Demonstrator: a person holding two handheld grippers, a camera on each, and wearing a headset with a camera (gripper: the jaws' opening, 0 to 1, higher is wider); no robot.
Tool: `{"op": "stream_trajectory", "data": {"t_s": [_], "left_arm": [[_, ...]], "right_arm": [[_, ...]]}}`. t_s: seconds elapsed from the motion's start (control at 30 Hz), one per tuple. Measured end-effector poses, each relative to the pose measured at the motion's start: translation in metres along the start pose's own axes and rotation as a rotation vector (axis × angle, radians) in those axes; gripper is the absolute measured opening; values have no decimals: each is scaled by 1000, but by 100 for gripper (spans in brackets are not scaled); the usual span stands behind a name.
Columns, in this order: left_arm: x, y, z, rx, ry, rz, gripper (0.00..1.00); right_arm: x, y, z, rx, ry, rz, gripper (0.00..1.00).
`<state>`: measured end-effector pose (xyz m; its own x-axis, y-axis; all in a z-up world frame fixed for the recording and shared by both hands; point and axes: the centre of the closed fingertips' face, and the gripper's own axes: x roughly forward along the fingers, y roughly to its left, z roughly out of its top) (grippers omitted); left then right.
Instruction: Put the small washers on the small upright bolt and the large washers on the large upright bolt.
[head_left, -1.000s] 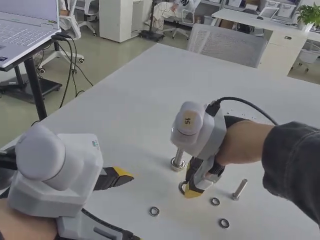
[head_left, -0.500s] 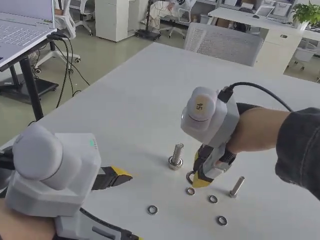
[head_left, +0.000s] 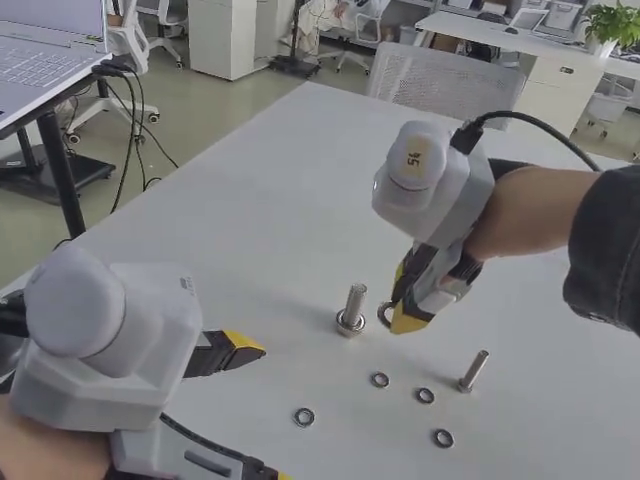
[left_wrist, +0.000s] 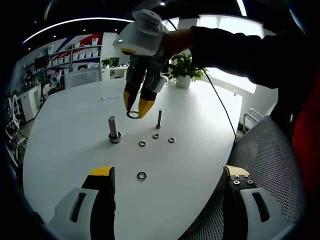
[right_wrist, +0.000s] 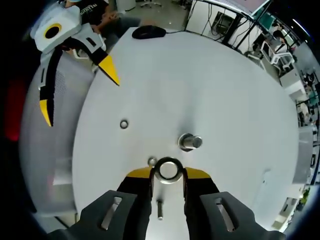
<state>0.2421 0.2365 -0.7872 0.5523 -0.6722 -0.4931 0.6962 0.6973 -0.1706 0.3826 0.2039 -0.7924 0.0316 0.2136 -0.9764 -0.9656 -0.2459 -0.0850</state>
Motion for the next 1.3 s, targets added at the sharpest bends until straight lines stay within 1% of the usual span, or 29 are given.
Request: {"op": "stream_trajectory", "data": {"t_s": [0.3, 0.43, 0.57, 0.7, 0.93, 1.2, 1.3], "left_arm": [[0, 1, 0, -4, 2, 4, 89], [0, 1, 0, -7, 3, 6, 89], [0, 2, -2, -12, 3, 6, 89], [-1, 2, -3, -13, 2, 7, 89], [-2, 2, -5, -16, 1, 7, 90], [-2, 2, -5, -20, -4, 9, 90], [-2, 2, -6, -18, -1, 10, 89]], "right_arm": [[-8, -16, 17, -36, -13, -28, 24], [-8, -24, 24, -46, -19, -36, 24], [-3, -27, 31, -60, -19, -40, 24], [1, -30, 32, -69, -8, -41, 24], [9, -32, 38, -71, -15, -26, 24], [16, -32, 34, -65, -1, -12, 24], [19, -30, 34, -69, 3, -6, 24]]}}
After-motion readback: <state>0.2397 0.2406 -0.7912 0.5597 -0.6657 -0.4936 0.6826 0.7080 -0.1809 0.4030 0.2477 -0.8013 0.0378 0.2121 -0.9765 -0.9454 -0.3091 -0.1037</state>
